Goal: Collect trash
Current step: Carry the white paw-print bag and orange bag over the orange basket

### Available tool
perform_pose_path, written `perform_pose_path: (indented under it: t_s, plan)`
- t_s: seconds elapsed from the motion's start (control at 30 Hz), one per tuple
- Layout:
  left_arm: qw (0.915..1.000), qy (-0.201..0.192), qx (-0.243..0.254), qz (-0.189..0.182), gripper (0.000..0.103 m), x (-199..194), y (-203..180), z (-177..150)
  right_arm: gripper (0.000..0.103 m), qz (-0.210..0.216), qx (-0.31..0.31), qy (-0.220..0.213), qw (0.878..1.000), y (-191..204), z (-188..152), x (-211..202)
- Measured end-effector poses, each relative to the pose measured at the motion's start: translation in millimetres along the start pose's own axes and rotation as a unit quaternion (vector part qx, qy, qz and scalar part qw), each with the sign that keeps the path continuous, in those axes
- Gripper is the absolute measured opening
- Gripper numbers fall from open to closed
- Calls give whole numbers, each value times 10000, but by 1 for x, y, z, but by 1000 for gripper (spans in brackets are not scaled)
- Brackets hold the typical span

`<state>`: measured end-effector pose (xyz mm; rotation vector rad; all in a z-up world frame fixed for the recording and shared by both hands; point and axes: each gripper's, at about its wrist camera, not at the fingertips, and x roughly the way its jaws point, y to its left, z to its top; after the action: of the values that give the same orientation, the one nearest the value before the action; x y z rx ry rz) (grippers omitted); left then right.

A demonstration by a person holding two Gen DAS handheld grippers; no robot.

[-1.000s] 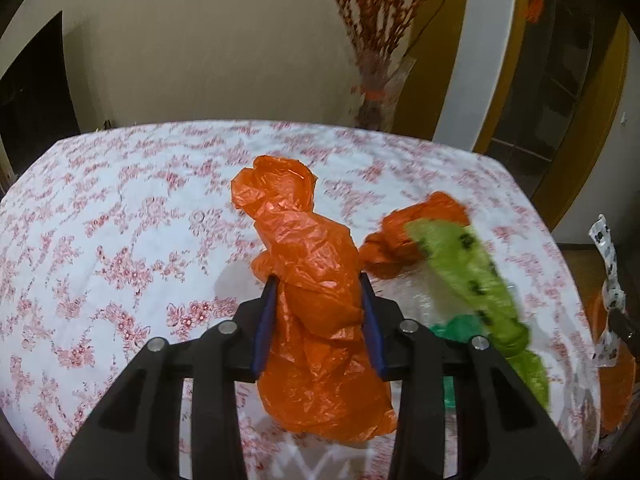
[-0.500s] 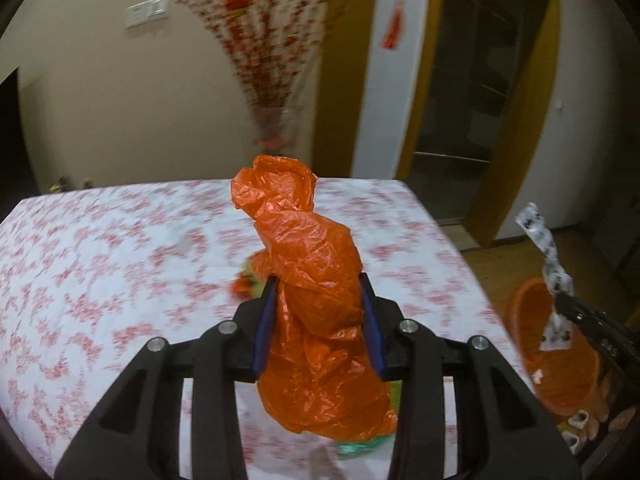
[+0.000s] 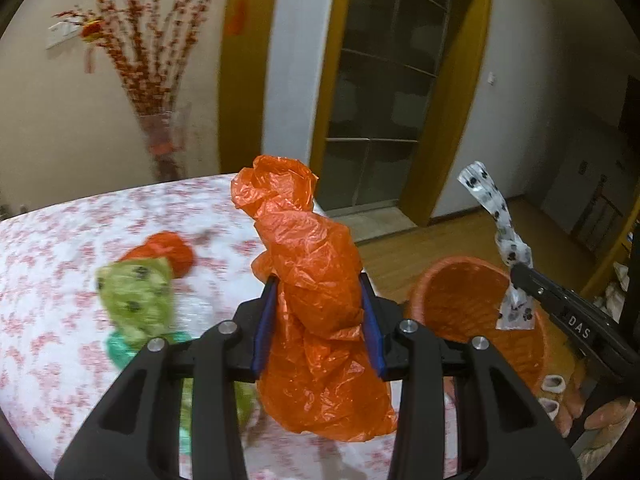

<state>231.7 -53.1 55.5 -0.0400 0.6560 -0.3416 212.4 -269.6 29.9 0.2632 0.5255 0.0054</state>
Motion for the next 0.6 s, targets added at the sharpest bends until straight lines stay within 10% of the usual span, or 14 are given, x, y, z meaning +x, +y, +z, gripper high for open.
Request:
perform_pose_path:
  t_s: [0.6]
  plan:
    - [9956,321,240,-845,38,43,-76,-8,9,-381,507,-191,9978,-61,0,-20]
